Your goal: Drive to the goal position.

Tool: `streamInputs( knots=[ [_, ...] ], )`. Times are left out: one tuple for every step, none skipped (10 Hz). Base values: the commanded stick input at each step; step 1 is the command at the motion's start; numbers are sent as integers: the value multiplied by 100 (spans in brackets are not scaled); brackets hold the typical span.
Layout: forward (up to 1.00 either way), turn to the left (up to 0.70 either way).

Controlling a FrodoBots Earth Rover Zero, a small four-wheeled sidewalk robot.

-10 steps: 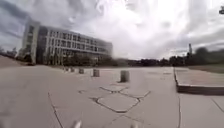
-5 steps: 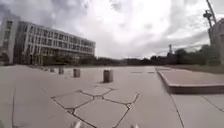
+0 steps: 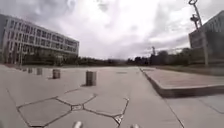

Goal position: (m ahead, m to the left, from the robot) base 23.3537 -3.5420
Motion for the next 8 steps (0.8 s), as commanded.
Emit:
streamInputs(
  knots=[
    [100,0],
    [100,0],
    [100,0],
    [100,0],
    [100,0],
    [100,0],
    [100,0],
    [100,0]
  ],
)
